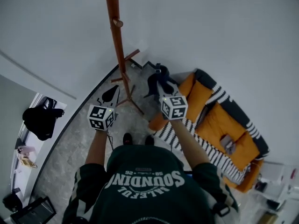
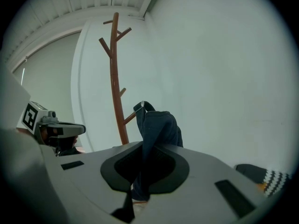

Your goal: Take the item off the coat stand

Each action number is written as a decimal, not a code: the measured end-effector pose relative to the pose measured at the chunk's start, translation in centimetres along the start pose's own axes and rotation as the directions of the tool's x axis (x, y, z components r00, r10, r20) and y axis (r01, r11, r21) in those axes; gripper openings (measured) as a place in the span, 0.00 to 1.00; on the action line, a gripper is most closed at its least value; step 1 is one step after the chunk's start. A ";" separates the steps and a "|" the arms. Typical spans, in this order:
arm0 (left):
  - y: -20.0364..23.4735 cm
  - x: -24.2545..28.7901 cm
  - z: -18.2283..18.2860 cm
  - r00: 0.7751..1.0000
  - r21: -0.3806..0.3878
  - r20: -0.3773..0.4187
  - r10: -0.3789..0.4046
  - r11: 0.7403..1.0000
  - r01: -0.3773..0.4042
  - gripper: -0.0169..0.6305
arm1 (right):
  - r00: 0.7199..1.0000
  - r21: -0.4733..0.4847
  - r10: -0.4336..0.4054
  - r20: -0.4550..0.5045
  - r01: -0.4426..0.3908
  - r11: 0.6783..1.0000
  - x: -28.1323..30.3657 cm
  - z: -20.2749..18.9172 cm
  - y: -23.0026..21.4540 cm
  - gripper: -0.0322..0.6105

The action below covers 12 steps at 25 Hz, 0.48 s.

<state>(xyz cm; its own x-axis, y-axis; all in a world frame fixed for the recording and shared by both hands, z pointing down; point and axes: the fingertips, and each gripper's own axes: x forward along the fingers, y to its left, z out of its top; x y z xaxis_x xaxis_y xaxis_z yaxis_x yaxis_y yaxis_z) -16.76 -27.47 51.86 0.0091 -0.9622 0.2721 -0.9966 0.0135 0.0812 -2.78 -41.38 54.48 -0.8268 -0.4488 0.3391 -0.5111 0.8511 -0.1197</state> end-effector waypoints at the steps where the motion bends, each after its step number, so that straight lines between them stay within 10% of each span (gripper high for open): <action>1: -0.1 0.1 0.0 1.000 0.001 -0.001 -0.003 1.000 0.003 0.03 | 1.000 -0.001 0.000 -0.003 0.000 1.000 -0.3 -0.3 0.1 0.08; 12: -0.2 0.6 0.0 1.000 0.006 -0.001 -0.014 1.000 0.014 0.03 | 1.000 -0.013 -0.002 -0.024 0.001 1.000 -2.1 -2.5 0.1 0.08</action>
<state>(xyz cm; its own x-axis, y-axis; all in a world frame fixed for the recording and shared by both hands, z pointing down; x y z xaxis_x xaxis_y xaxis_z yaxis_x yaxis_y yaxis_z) -16.59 -28.04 52.00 0.0227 -0.9620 0.2721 -0.9969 -0.0012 0.0791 -0.49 -39.66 56.10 -0.8202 -0.4435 0.3613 -0.5089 0.8542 -0.1068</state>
